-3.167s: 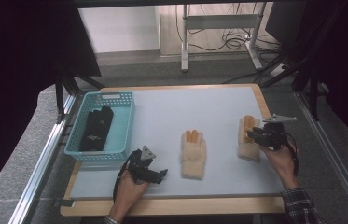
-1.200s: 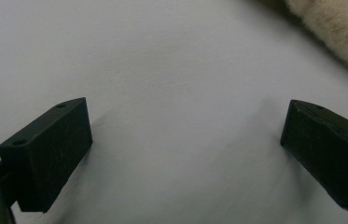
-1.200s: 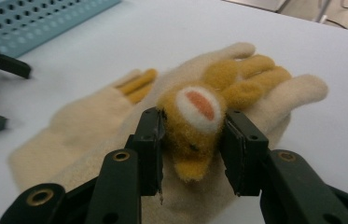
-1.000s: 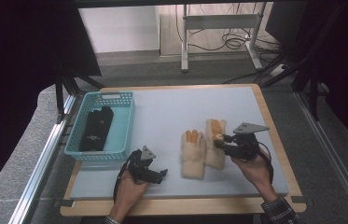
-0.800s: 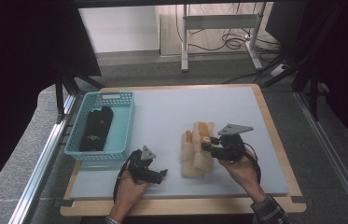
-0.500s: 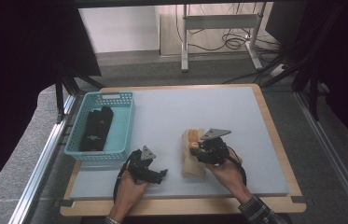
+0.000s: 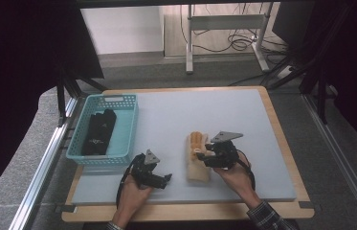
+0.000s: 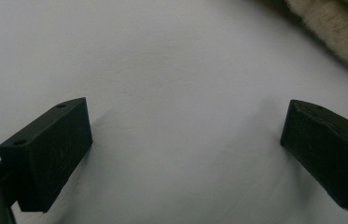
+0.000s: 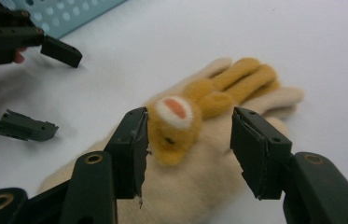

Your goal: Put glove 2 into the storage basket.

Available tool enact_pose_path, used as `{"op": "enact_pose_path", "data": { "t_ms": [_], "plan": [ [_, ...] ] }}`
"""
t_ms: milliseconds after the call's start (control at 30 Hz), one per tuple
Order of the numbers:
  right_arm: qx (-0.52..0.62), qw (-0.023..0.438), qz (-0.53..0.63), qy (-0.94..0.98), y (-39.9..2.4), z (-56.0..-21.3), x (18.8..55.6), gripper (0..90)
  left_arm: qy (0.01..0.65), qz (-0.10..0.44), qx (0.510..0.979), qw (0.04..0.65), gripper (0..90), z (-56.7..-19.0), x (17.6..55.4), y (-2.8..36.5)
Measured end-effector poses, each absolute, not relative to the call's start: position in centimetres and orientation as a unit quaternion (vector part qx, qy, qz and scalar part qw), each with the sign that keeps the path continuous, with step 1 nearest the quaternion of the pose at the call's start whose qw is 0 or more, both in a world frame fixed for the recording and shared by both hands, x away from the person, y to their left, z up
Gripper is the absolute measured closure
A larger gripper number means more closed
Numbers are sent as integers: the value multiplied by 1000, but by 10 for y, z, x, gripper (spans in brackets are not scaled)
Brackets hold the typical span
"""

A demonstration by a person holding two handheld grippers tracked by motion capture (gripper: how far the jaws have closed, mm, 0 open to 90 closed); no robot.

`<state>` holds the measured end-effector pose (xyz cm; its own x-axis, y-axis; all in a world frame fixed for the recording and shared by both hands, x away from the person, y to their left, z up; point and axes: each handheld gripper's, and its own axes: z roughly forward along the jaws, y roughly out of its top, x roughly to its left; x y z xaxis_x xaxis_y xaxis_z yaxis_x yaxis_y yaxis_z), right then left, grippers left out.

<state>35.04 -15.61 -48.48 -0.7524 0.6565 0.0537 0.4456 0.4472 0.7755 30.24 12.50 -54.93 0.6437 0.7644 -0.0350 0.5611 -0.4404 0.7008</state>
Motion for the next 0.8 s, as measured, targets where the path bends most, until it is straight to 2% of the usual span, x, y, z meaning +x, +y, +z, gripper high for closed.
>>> {"op": "enact_pose_path", "data": {
  "t_ms": [100, 267, 500, 800],
  "plan": [
    [336, 124, 418, 835, -168, -482, 352, 484, 397, 145, 836, 350, 24, -549, 302, 125],
    [339, 127, 408, 838, -184, -484, 351, 635, 396, 144, 836, 350, 24, -549, 302, 125],
    [327, 117, 392, 852, -195, -500, 344, 786, 396, 144, 836, 350, 24, -549, 302, 125],
    [309, 90, 390, 863, -200, -518, 333, 877, 395, 144, 838, 348, 25, -549, 302, 125]
  ]
}}
